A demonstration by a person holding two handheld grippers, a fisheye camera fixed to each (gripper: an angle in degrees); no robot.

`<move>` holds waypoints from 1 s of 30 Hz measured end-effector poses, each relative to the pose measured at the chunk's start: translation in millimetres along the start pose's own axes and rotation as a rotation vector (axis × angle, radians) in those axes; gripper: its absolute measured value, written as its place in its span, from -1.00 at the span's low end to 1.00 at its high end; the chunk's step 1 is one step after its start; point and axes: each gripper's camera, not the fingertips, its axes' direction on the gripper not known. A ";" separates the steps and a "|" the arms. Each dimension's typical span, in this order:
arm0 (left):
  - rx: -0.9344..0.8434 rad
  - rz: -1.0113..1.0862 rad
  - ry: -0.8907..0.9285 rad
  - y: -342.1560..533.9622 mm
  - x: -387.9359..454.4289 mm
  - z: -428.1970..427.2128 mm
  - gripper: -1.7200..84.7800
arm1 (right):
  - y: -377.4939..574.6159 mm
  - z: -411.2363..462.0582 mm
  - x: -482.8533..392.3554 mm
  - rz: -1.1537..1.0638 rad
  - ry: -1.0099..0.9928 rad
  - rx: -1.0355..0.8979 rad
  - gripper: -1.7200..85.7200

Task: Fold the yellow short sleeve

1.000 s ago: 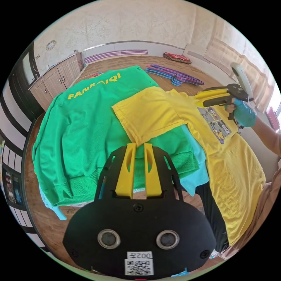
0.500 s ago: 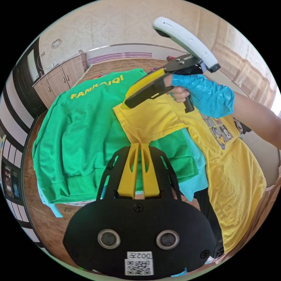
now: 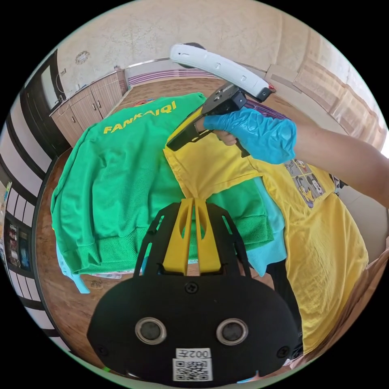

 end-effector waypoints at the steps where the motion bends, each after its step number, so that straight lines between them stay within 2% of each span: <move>1: 0.000 0.004 -0.007 -0.7 3.3 -2.1 -0.98 | -0.2 -6.0 0.5 0.003 0.001 0.031 -0.97; 5: -0.011 0.017 -0.036 -3.0 16.3 -7.2 -0.98 | -2.1 -21.5 4.1 0.000 -0.043 0.091 -0.95; 11: -0.018 -0.032 -0.039 -0.5 27.6 -5.7 -0.98 | -8.6 3.4 -3.8 -0.042 -0.047 -0.032 -0.71; 13: -0.020 -0.040 -0.036 0.4 30.8 -5.3 -0.98 | -9.5 12.2 -7.0 -0.053 -0.021 -0.058 -0.70; 16: -0.023 -0.039 -0.039 0.3 36.7 -5.3 -0.98 | -9.5 17.7 -8.8 -0.058 -0.019 -0.070 -0.71; 24: -0.026 -0.047 -0.022 -3.0 48.3 -6.6 -0.98 | 9.5 6.7 -0.5 -0.110 -0.038 -0.084 -0.91; 30: -0.019 -0.053 -0.025 -6.6 61.5 -15.2 -0.98 | 35.8 -24.0 4.9 -0.116 -0.055 0.029 -0.97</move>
